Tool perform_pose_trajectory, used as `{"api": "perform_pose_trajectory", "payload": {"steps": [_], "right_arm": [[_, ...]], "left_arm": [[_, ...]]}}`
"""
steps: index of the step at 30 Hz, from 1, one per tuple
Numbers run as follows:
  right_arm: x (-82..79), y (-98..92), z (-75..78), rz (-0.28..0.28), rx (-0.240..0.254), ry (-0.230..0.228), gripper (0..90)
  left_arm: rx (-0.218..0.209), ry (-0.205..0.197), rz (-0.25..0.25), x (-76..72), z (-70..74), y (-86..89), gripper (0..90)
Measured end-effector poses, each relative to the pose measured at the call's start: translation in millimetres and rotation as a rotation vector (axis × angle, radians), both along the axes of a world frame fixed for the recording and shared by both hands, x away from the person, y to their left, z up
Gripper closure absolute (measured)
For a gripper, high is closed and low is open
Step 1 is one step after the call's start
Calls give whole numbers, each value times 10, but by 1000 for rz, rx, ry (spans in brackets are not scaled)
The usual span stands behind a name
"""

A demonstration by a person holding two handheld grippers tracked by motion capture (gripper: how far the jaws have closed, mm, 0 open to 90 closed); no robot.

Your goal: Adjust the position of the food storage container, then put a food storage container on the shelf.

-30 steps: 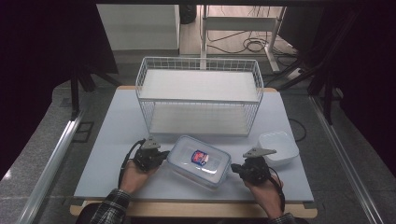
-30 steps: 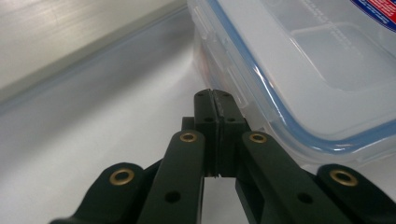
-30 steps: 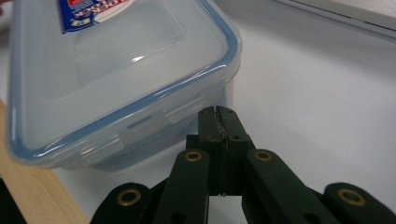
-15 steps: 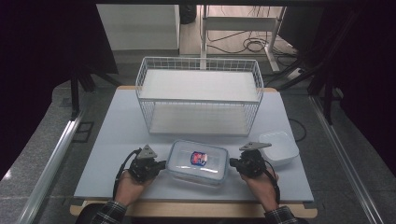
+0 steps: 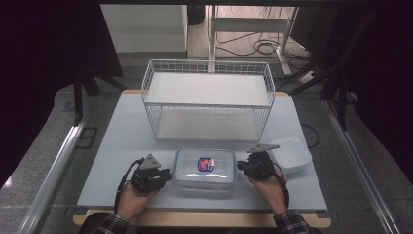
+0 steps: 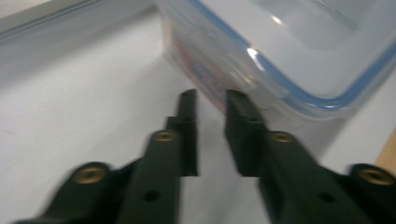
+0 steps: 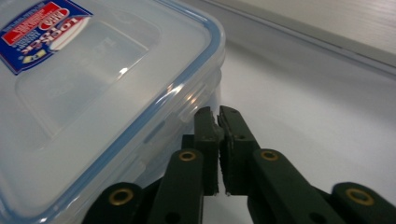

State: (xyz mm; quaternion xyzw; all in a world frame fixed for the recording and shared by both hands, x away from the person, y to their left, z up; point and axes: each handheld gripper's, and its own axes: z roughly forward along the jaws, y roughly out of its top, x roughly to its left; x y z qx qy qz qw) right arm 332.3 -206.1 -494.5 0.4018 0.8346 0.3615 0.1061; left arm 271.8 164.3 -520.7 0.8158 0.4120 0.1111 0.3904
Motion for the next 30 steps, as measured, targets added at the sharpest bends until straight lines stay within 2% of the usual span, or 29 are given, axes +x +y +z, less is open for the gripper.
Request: {"api": "perform_pose_trajectory", "payload": {"steps": [1, 2, 3, 4, 5, 6, 7, 9, 10, 11, 13, 14, 16, 19, 20, 24, 25, 27, 30], "right_arm": [[0, 0, 0, 0, 0, 0, 826], [-17, -19, 16, -3, -1, -7, 802], [-53, -63, 48, 0, 17, -30, 736], [-53, -63, 48, 0, 17, -30, 736], [-66, -77, 58, 0, 22, -34, 696], [-81, -92, 66, 3, 26, -38, 640], [-110, -114, 64, 11, 21, -44, 539], [-124, -134, 53, 13, 17, -41, 472], [-124, -134, 53, 13, 17, -41, 472], [-128, -143, 49, 9, 23, -38, 436], [-123, -165, 65, 12, 41, -37, 351], [-123, -165, 65, 12, 41, -37, 351], [-125, -169, 86, 10, 45, -48, 297], [-126, -179, 110, 6, 70, -58, 216], [-126, -179, 110, 6, 70, -58, 216], [-124, -186, 140, 20, 113, -69, 125], [-122, -185, 143, 29, 121, -69, 111], [-122, -172, 143, 38, 126, -64, 100], [-116, -138, 141, 59, 136, -54, 76]], "left_arm": [[-2, -2, 10, 5, -2, 15, 666], [0, -5, 20, 11, -2, 31, 614], [11, -21, 37, 21, -8, 59, 494], [11, -21, 37, 21, -8, 59, 442], [14, -26, 44, 26, -15, 71, 442], [20, -28, 45, 36, -22, 90, 385], [29, -34, 59, 46, -30, 115, 294], [33, -32, 76, 54, -28, 146, 210], [33, -32, 76, 54, -28, 146, 161], [35, -34, 84, 60, -26, 167, 161], [20, -35, 102, 69, -20, 211, 83], [20, -35, 102, 69, -20, 211, 70], [15, -31, 100, 78, -27, 231, 53], [-3, -51, 79, 84, -37, 257, 43], [-3, -51, 79, 84, -37, 257, 43], [-20, -54, 71, 101, -36, 267, 45], [-29, -41, 71, 114, -18, 270, 44], [-35, -39, 72, 118, -1, 268, 42], [-60, -34, 65, 146, 99, 233, 31]]}}
